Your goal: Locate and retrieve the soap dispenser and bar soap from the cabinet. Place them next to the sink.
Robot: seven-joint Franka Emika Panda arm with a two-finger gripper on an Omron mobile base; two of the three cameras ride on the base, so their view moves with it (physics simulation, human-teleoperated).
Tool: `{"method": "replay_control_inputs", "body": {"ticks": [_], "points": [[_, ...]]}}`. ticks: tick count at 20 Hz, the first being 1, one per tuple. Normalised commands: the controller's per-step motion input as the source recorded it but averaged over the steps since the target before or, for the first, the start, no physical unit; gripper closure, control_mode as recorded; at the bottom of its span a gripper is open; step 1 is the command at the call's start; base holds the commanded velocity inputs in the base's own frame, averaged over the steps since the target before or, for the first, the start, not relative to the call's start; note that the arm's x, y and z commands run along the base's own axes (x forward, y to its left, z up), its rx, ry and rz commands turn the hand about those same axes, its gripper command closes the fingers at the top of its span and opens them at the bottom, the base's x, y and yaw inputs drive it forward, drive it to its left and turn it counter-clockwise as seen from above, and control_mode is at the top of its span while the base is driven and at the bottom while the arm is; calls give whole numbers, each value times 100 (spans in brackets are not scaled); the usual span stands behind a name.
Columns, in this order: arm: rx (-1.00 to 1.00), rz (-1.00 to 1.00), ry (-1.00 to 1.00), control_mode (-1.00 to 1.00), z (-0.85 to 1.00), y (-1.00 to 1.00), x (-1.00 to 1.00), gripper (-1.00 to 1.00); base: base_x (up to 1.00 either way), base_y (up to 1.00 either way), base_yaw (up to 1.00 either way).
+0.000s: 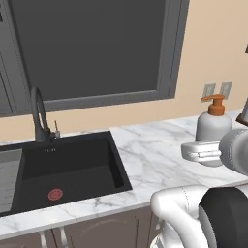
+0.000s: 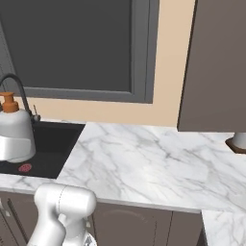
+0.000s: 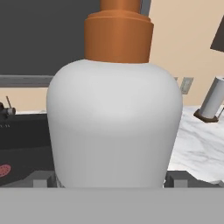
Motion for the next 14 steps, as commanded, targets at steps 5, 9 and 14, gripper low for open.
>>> {"method": "replay_control_inputs", "body": {"ticks": [5,9,14], "points": [[0,0,0,100,0,0,0,100,0,0,0],[0,0,0,-100,0,0,10,100,0,0,0],[1,15,4,-100,-4,-8,66,100,0,0,0]]}}
